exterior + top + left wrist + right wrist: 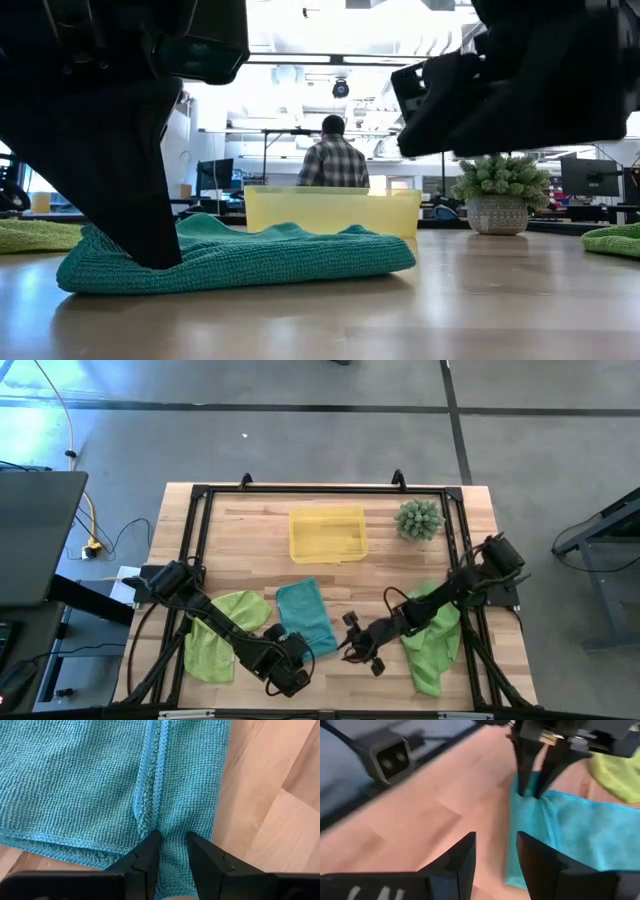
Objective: Roll microfiber towels into tight, uniform cylinder then place into a basket
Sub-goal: Roll the blue microfiber cloth
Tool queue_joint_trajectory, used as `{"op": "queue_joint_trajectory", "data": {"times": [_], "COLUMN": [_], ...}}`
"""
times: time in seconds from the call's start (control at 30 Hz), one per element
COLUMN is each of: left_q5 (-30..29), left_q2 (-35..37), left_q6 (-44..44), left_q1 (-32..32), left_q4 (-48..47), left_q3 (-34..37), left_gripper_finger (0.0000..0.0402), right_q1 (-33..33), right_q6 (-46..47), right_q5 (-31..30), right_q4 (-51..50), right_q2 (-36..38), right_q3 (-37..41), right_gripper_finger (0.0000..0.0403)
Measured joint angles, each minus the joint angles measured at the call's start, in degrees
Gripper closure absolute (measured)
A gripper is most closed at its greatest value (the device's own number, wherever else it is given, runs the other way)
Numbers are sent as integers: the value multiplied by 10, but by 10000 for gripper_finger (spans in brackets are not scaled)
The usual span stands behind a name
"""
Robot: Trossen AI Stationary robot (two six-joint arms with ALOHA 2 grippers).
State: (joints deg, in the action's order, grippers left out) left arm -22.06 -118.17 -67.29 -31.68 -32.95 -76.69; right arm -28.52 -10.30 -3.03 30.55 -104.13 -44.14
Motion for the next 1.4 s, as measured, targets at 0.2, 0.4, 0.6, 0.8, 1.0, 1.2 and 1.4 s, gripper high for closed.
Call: {"op": "queue_joint_trajectory", "data": {"times": [0.2, 0.4, 0.6, 0.8, 1.0, 1.2, 1.4], "left_q5": [0, -6, -9, -11, -11, -12, -10], "left_q2": [-1, -1, -1, -1, -1, -2, -2], "left_q6": [57, 93, 90, 90, 90, 90, 90], "left_q1": [0, 0, 2, 2, 2, 2, 2], "left_q4": [3, 4, 4, 4, 4, 16, 29], "left_q3": [0, 0, 0, 0, 0, 0, 0], "left_gripper_finger": [312, 312, 312, 312, 312, 312, 312], "right_q1": [0, 5, 5, 5, 6, 13, 8], "right_q6": [-33, -33, -14, -11, -5, -35, 8], "right_q5": [-34, -35, -35, -35, -35, -32, -30], "right_q4": [14, 53, 58, 70, 83, 80, 69], "right_q2": [-32, -64, -76, -93, -121, -129, -126], "right_q3": [0, 0, 0, 0, -18, -31, -31], "right_gripper_finger": [269, 269, 269, 269, 269, 269, 269]}}
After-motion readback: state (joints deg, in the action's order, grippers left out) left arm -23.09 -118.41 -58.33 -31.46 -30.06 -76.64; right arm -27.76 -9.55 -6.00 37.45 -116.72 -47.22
